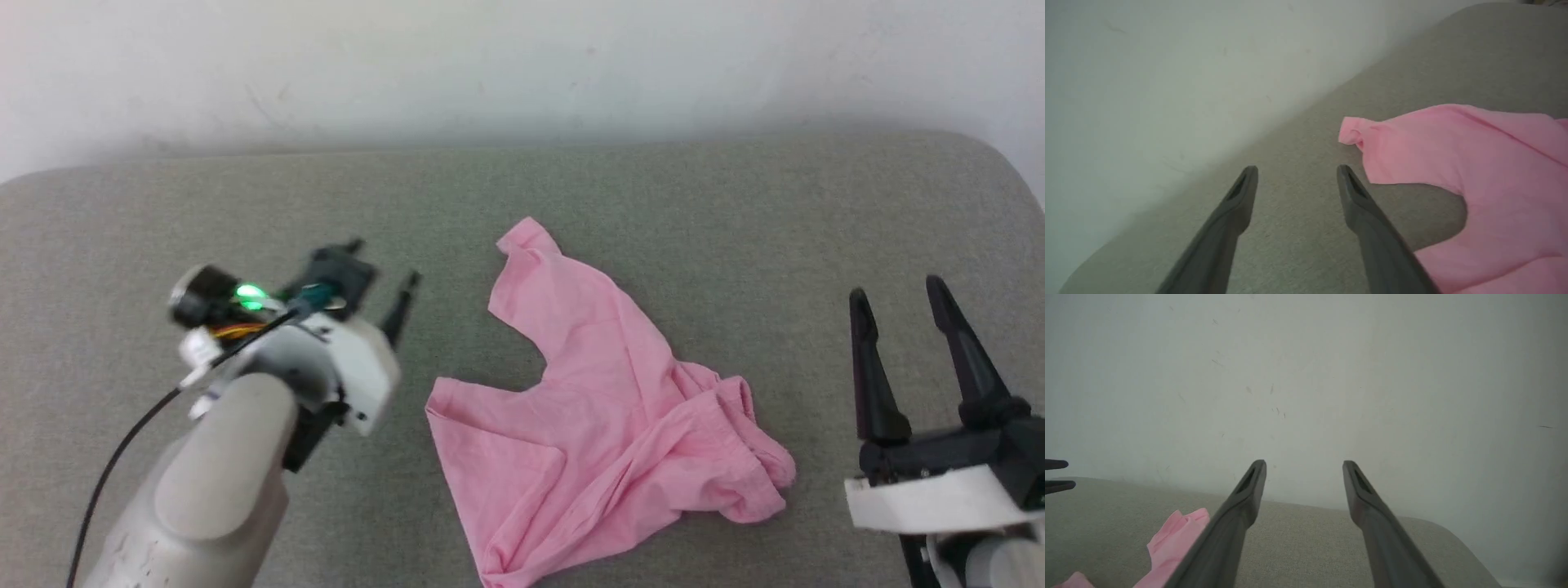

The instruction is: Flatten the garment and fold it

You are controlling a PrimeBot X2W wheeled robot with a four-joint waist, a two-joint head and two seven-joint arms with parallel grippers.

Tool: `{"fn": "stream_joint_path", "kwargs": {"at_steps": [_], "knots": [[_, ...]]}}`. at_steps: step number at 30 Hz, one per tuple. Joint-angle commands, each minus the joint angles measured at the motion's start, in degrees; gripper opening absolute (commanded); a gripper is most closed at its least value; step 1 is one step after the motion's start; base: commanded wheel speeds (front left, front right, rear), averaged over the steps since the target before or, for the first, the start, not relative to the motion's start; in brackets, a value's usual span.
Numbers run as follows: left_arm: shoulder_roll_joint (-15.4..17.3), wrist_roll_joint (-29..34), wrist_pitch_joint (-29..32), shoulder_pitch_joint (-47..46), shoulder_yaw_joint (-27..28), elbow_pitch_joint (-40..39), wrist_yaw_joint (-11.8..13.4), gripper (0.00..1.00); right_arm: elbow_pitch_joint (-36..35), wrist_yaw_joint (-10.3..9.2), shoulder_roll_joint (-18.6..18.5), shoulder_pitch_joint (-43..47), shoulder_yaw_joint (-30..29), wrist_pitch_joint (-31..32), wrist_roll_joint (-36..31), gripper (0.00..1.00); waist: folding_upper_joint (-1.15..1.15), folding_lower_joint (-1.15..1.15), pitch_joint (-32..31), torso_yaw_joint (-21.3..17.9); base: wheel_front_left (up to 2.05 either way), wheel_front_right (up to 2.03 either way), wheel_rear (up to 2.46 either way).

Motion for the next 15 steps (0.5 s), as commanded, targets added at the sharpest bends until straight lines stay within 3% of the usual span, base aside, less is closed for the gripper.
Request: {"fn": "stream_joint_path", "kwargs": {"at_steps": [1,9,15], "knots": [[0.8,-3.2,2.6,-1.8,-3.9,0.4,-0.3,1.0,-0.8,-0.06,0.6,1.4,-0.5,-0.3,-0.9,1.0,0.01,-0.01,0.6,-0.7,0.0,0.0,0.0],[10.9,-26.5,22.4,-15.9,-32.2,-3.1,-0.4,1.0,-1.6,-0.06,2.5,3.2,-1.5,-0.3,-3.3,1.0,0.01,-0.01,4.4,-3.5,0.0,0.0,0.0],[14.8,-35.8,30.4,-24.8,-47.8,-4.2,-0.4,1.0,-0.4,-0.06,2.7,0.7,-0.5,-0.3,-3.6,1.0,0.01,-0.01,7.6,-6.4,0.0,0.0,0.0]]}}
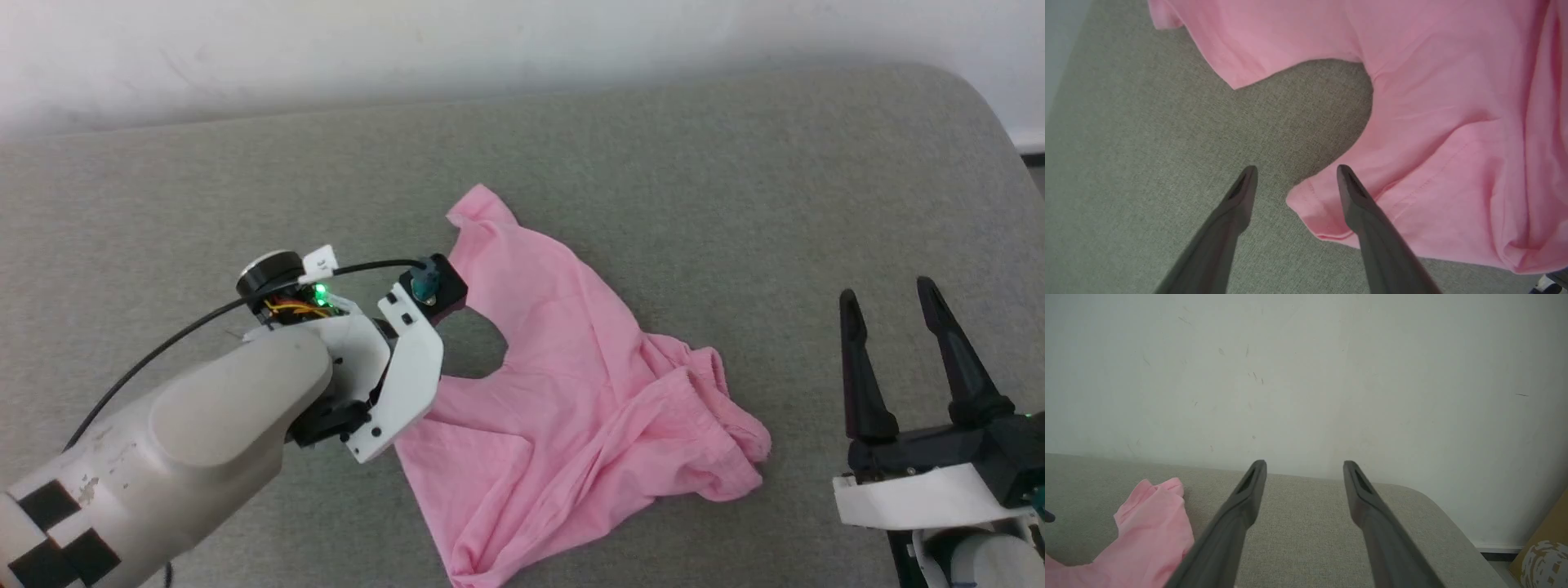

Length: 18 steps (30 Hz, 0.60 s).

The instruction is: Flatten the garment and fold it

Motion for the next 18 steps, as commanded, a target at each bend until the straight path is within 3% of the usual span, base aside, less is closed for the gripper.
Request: {"fn": "stream_joint_path", "kwargs": {"at_steps": [1,5,10,11,12,18], "knots": [[0.3,-1.2,1.1,-1.7,-1.6,0.3,-0.4,1.0,0.4,-0.05,0.3,-1.2,0.3,-0.3,-0.3,1.0,0.01,-0.01,2.6,-2.5,0.0,0.0,0.0],[0.3,-2.9,5.3,-2.5,-3.6,0.6,-0.4,1.0,0.9,-0.05,0.4,-2.7,0.8,-0.3,-0.4,1.0,0.01,-0.01,4.3,-4.1,0.0,0.0,0.0],[0.9,0.5,13.5,2.6,-3.7,-2.8,-0.4,1.0,1.3,-0.05,0.4,-3.7,0.6,-0.3,-0.4,1.0,0.01,-0.01,5.4,-5.0,0.0,0.0,0.0],[1.3,0.7,14.2,3.1,-3.7,-3.5,-0.4,0.29,1.4,-0.05,0.4,-3.7,0.5,-0.3,-0.5,1.0,0.01,-0.01,5.3,-4.9,0.0,0.0,0.0],[1.8,0.3,13.9,3.1,-3.7,-3.9,-0.4,0.0,1.5,-0.05,0.4,-3.6,0.2,-0.3,-0.5,1.0,0.01,-0.01,5.2,-4.6,0.0,0.0,0.0],[5.9,-2.8,3.6,-2.1,-3.7,-0.9,-0.4,0.0,1.1,-0.05,0.5,-2.9,-1.2,-0.3,-0.6,1.0,0.01,-0.01,3.5,-2.2,0.0,0.0,0.0]]}}
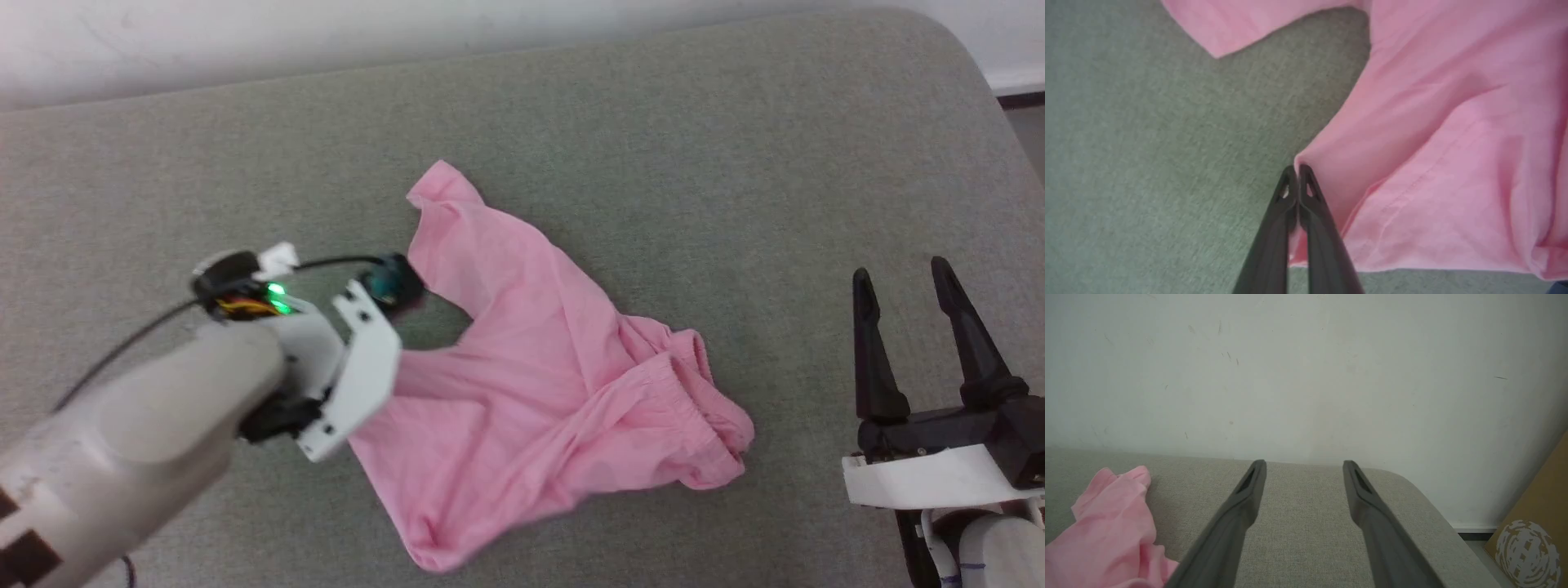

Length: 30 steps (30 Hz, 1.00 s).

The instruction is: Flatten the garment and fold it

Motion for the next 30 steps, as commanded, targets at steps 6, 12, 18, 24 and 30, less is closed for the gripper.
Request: {"fn": "stream_joint_path", "kwargs": {"at_steps": [6,12,18,24,30], "knots": [[6.8,-1.6,-7.7,-1.5,-0.4,8.9,0.1,0.0,-0.5,-0.05,0.2,0.7,0.2,-0.3,-1.0,1.0,0.0,-0.01,-2.3,3.0,0.0,0.0,0.0],[7.5,-0.2,-13.6,1.3,-0.2,18.9,1.7,0.0,0.2,-0.05,0.2,1.1,1.7,-0.3,-1.7,1.0,0.0,-0.01,-2.7,3.6,0.0,0.0,0.0],[3.3,0.4,-21.3,2.6,0.5,25.0,2.7,1.0,1.1,-0.05,0.2,2.6,1.8,-0.3,-2.1,1.0,0.0,-0.01,-5.4,5.7,0.0,0.0,0.0],[1.6,-0.3,-22.6,-1.3,1.4,22.4,1.3,1.0,1.1,-0.05,0.2,4.2,1.2,-0.3,-2.4,1.0,0.0,-0.01,-7.8,8.5,0.0,0.0,0.0],[0.0,-6.2,-12.9,-2.9,0.9,17.0,0.3,1.0,1.3,-0.05,0.2,3.9,2.4,-0.3,-2.7,1.0,0.0,-0.01,-8.0,9.2,0.0,0.0,0.0]]}}
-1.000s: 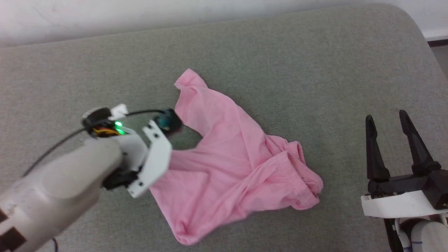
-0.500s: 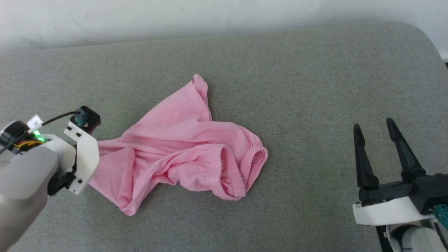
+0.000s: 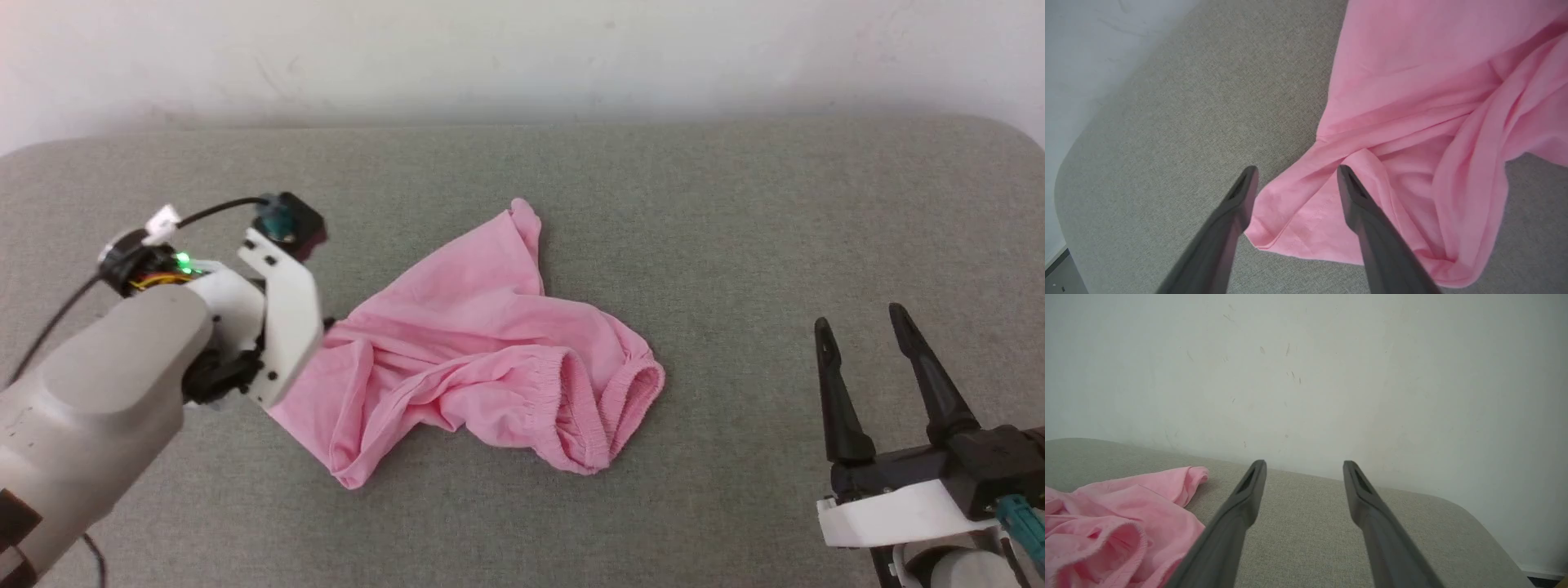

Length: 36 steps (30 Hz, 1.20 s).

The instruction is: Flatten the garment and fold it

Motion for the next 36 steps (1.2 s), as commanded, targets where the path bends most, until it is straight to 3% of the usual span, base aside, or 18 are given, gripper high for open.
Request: {"fn": "stream_joint_path", "kwargs": {"at_steps": [1,6,14,15,23,27,31,36], "knots": [[-0.7,-1.7,3.7,-0.2,-0.3,-1.7,-0.3,1.0,0.2,-0.05,0.2,-0.1,0.4,-0.3,-0.3,1.0,0.0,0.01,-0.1,0.1,0.0,0.0,0.0],[-0.9,-5.4,13.0,0.1,-1.1,-5.7,-0.4,1.0,0.2,-0.05,0.2,-0.9,0.8,-0.3,-0.3,1.0,0.0,0.01,1.4,-1.6,0.0,0.0,0.0],[-0.4,-2.7,18.5,1.8,-1.5,-7.8,-0.5,1.0,0.2,-0.05,0.2,-2.2,0.9,-0.3,0.3,1.0,0.0,0.01,3.5,-4.4,0.0,0.0,0.0],[-0.3,-2.7,18.8,2.2,-1.5,-7.6,-0.5,0.0,0.2,-0.05,0.2,-2.2,0.9,-0.3,0.3,1.0,0.0,0.01,3.6,-4.5,0.0,0.0,0.0],[0.9,-2.5,15.4,3.3,-1.5,-9.5,-0.5,0.0,0.2,-0.05,0.2,-0.7,-1.0,-0.3,0.7,1.0,0.0,0.01,2.1,-2.3,0.0,0.0,0.0],[3.2,-3.6,6.3,5.0,0.5,-10.3,-0.3,0.0,0.4,-0.05,0.2,0.2,-0.4,-0.3,1.1,1.0,0.0,0.01,0.3,-0.3,0.0,0.0,0.0],[6.8,-6.3,-2.9,10.8,4.3,-14.0,4.4,0.0,0.4,-0.05,0.2,1.2,-0.3,-0.3,1.4,1.0,0.0,0.01,-0.7,1.8,0.0,0.0,0.0],[12.0,-9.6,-10.8,21.1,6.6,-18.7,12.7,0.0,0.6,-0.05,0.2,2.0,0.1,-0.3,1.5,1.0,0.0,0.01,-1.1,3.7,0.0,0.0,0.0]]}}
